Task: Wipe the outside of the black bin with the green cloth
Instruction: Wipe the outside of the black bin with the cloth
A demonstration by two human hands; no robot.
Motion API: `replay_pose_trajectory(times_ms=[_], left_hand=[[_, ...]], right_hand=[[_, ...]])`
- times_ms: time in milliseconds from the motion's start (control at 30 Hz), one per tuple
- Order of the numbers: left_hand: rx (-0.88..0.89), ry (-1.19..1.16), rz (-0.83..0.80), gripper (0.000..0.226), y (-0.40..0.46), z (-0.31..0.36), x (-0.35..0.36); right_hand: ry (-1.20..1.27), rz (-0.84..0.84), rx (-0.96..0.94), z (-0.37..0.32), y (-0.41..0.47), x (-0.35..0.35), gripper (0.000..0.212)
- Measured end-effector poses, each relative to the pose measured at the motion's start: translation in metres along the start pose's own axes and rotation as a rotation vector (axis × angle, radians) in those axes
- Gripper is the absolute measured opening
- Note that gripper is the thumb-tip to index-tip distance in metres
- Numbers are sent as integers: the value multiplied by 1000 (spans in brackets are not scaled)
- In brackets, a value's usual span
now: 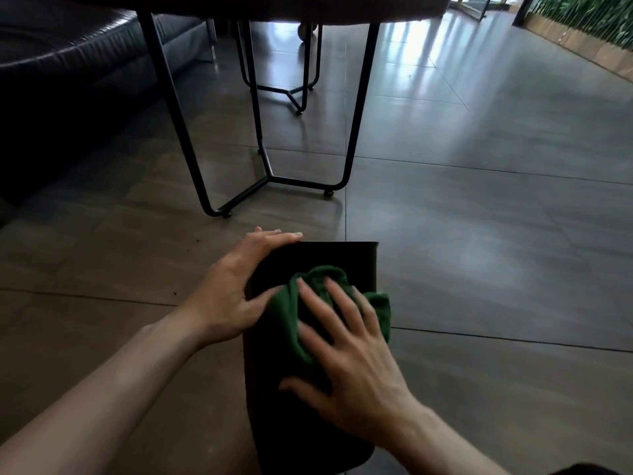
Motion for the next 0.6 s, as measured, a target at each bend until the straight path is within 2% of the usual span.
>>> replay_pose_trajectory(times_ms=[67,167,233,300,400,467,533,600], left_hand=[[-30,9,19,64,0,-9,-7],[-62,-4,2,65,-2,-15,-10],[-56,-14,1,66,-3,-14,-9],[-44,-20,9,65,-2,-10,-8],[-23,-25,6,66,-2,-6,-8],[-25,-25,22,65,0,-4,-9],[-43,-16,32,62,1,-5,-12],[-81,0,22,63,-1,-12,-15]], right_hand=[[-2,-41,-89,-15,-35,14,57],[-57,-29,-319,-33,-73,21,26],[-35,-31,-414,-30,-71,19,23],[25,24,-326,-8,-39,7,24],[24,200,66,41,28,-11,39],[-9,228,205,49,46,-11,45],[-34,196,113,28,31,-1,41],[-8,130,-126,-12,-15,14,28]])
Point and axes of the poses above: each hand's wrist, its own y-axis towards the middle knuckle, its own x-axis out of the palm, z = x × y, the point moved 10 cm from there along y, towards the middle knuckle, and after that the axes turned 15 degrees about z, right-handed, at the moved point
